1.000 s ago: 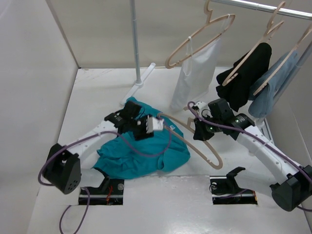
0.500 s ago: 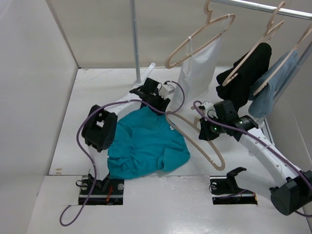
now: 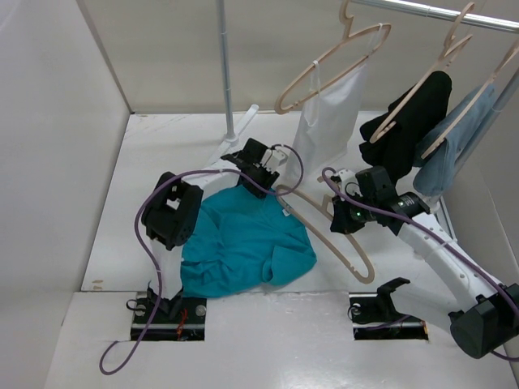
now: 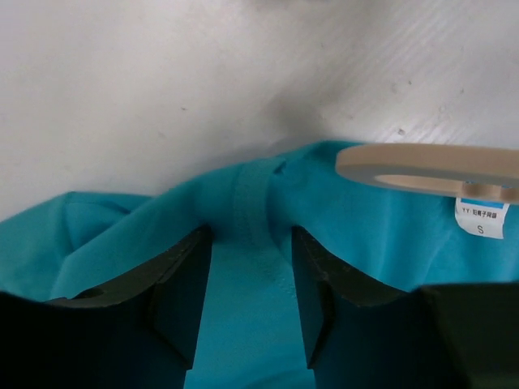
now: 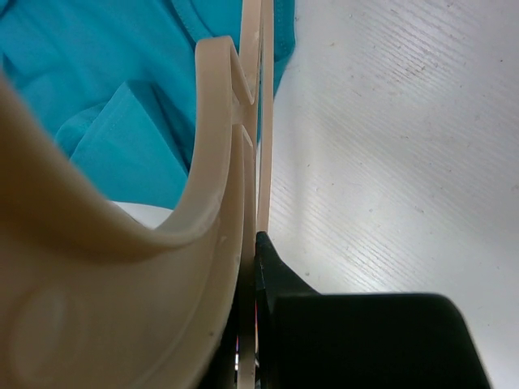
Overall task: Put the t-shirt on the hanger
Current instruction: Place tshirt on hanger
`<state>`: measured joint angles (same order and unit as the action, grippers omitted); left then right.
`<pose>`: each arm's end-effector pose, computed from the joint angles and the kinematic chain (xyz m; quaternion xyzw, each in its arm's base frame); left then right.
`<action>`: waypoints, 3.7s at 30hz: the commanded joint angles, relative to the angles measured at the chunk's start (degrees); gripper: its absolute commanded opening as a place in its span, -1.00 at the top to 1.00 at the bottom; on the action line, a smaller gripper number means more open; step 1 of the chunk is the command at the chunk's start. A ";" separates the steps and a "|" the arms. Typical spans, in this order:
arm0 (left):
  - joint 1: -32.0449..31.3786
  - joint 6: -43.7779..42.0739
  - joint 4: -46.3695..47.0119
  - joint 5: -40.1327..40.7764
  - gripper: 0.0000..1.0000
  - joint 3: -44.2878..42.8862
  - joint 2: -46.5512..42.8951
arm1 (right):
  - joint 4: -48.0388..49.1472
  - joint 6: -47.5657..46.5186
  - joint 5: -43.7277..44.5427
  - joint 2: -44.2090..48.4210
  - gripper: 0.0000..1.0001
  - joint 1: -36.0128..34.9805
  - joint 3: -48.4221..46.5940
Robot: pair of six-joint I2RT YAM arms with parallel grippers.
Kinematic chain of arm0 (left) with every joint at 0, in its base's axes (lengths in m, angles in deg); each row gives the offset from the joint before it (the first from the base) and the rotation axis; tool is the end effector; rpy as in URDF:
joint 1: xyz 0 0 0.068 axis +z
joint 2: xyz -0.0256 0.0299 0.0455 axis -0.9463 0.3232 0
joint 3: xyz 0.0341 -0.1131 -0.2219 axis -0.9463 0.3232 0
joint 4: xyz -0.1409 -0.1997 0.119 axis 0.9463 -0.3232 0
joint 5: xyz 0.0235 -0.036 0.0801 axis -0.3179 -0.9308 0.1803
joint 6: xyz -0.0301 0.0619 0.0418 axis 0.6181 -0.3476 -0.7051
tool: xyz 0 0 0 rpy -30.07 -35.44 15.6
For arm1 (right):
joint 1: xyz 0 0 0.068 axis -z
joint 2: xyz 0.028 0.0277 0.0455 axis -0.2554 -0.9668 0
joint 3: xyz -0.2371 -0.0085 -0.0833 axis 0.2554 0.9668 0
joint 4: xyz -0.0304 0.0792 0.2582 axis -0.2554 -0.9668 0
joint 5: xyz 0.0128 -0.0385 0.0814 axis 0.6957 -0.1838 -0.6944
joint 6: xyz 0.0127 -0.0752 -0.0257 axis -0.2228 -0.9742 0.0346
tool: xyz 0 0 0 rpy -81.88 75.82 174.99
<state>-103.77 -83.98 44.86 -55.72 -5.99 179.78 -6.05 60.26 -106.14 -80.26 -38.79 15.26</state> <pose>0.3747 -0.2565 0.1350 0.4041 0.8415 -0.1476 0.3266 0.2104 0.1183 0.2325 -0.2416 0.9120 0.2146 0.2527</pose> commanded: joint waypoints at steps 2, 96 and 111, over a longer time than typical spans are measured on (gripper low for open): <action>-2.09 -1.25 1.53 1.58 0.14 2.29 -3.76 | 1.93 -0.14 -1.14 -0.52 1.00 -0.18 -1.58; -0.43 -1.42 -13.58 -17.14 1.00 5.27 -27.22 | 27.33 4.34 -8.26 -8.95 1.00 -11.26 -0.87; -2.00 -12.30 -20.18 -27.95 1.00 11.95 -35.75 | 40.68 4.25 -5.19 -20.21 1.00 -12.40 -5.10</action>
<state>-103.72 -89.18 28.49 -77.31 3.63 147.54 26.93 64.00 -112.35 -100.26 -50.87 13.90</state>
